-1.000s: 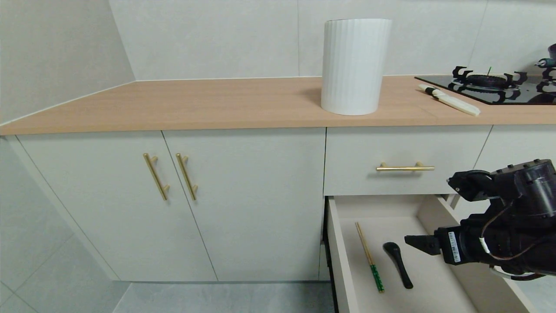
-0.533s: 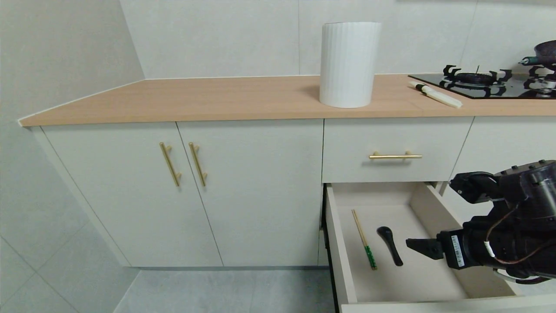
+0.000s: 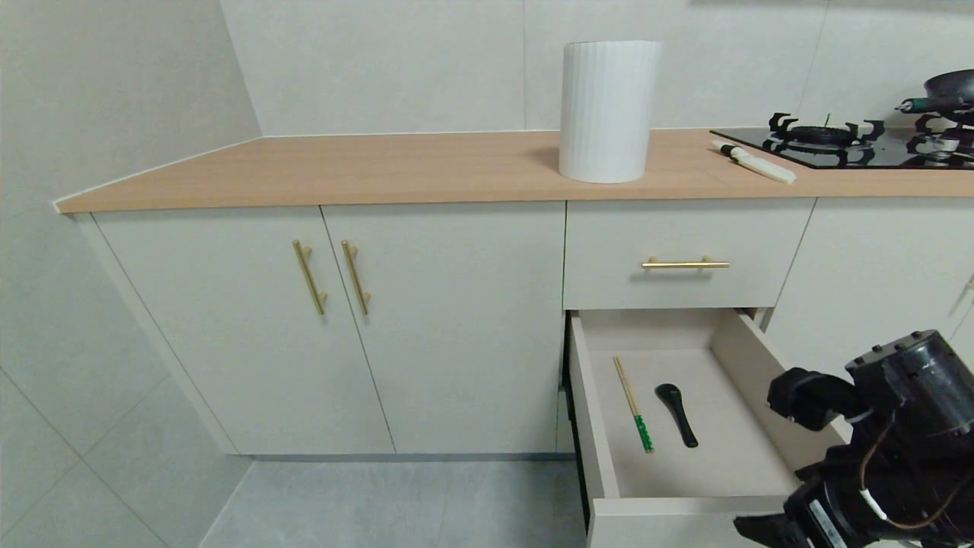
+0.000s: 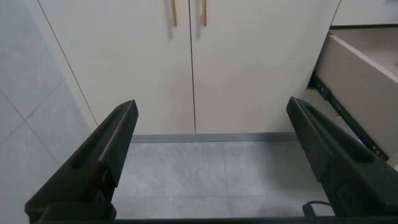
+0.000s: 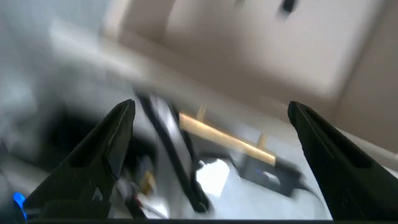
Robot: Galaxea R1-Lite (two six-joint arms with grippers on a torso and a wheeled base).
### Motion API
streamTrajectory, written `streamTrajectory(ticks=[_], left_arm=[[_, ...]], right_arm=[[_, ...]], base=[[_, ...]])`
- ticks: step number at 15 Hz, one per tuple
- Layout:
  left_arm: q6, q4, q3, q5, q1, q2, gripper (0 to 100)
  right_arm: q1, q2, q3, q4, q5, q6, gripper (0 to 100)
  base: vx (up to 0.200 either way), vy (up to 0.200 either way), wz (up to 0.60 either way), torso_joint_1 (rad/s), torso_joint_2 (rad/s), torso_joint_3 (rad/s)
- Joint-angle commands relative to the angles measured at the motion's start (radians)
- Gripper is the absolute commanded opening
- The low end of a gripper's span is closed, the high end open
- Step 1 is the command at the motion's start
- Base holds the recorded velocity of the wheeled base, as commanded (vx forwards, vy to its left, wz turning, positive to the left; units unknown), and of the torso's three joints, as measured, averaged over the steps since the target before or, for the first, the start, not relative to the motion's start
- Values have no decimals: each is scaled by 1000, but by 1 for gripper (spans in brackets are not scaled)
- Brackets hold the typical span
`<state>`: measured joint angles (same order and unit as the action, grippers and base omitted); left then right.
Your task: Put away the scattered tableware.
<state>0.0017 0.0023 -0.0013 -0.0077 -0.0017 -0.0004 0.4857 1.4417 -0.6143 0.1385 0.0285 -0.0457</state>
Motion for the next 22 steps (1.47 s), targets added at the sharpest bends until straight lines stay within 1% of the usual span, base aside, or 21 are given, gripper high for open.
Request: streamTrajectory(ticks=[1, 3, 5, 11, 12, 13, 16, 19, 22], left_arm=[[0, -1, 1, 0, 0, 0, 100], [0, -2, 1, 0, 0, 0, 100], [0, -1, 0, 0, 0, 0, 100], [0, -1, 0, 0, 0, 0, 100], [0, -1, 1, 0, 0, 0, 100], [0, -1, 0, 0, 0, 0, 100], [0, -1, 1, 0, 0, 0, 100], [0, -1, 1, 0, 0, 0, 100], [0, -1, 1, 0, 0, 0, 100]], right_arm=[[20, 3, 45, 32, -2, -52, 100], [62, 3, 67, 64, 1, -65, 100], [83, 22, 71, 81, 1, -65, 100], [82, 161, 62, 72, 14, -52, 100], [71, 181, 53, 59, 21, -46, 100], [59, 200, 41, 53, 37, -23, 100], [53, 273, -13, 53, 90, 106, 100], [28, 348, -64, 52, 166, 181, 100], [25, 376, -116, 35, 171, 265, 100]], base=[[0, 0, 0, 0, 0, 0], [0, 0, 0, 0, 0, 0], [0, 0, 0, 0, 0, 0], [0, 0, 0, 0, 0, 0], [0, 0, 0, 0, 0, 0], [0, 0, 0, 0, 0, 0], [0, 0, 0, 0, 0, 0], [0, 0, 0, 0, 0, 0], [0, 0, 0, 0, 0, 0]])
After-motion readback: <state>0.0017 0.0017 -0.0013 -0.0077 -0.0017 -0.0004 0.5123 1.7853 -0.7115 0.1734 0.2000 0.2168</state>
